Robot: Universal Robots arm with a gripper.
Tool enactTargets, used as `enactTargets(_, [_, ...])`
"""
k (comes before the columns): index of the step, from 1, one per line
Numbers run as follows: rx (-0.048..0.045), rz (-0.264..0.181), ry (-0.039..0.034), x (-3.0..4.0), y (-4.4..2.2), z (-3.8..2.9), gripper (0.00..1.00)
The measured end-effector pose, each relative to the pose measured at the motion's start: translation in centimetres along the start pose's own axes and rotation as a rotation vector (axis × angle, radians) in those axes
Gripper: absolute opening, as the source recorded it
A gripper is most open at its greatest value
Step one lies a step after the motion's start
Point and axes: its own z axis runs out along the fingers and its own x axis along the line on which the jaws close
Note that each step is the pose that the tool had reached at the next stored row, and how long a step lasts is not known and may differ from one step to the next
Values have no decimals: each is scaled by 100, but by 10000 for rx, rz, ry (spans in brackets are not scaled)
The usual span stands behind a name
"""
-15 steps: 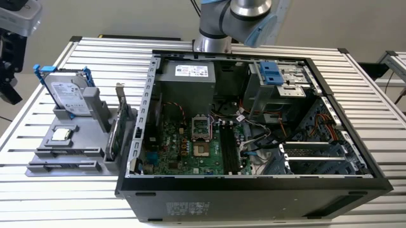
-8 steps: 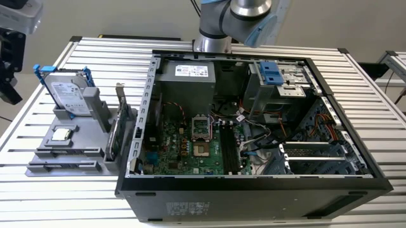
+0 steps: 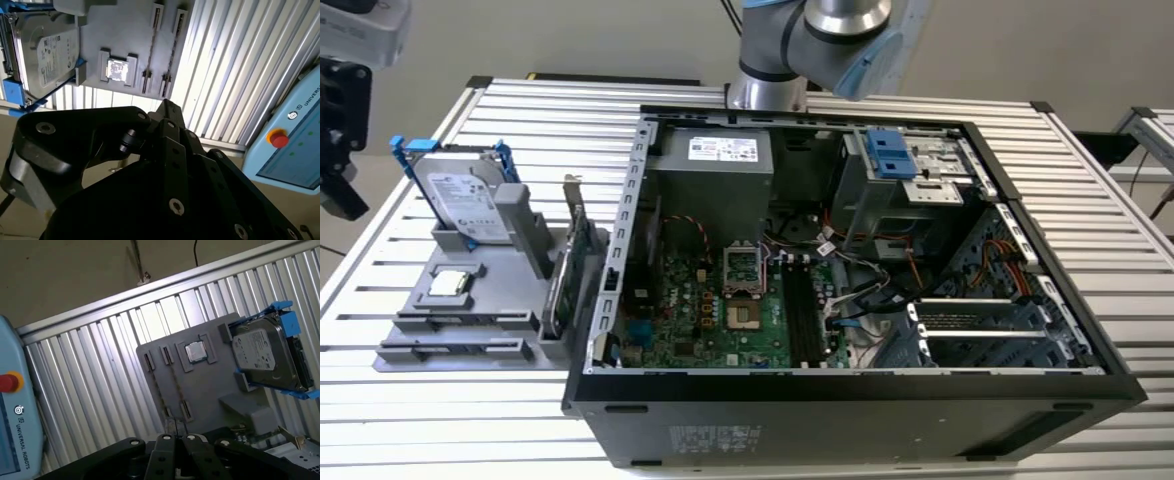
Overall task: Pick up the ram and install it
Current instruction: 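Pick up the ram and move it above insertion slot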
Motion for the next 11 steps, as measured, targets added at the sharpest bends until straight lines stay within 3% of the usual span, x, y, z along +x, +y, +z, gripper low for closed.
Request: enactTargets(11, [97,-680,-13,0,0,0,0])
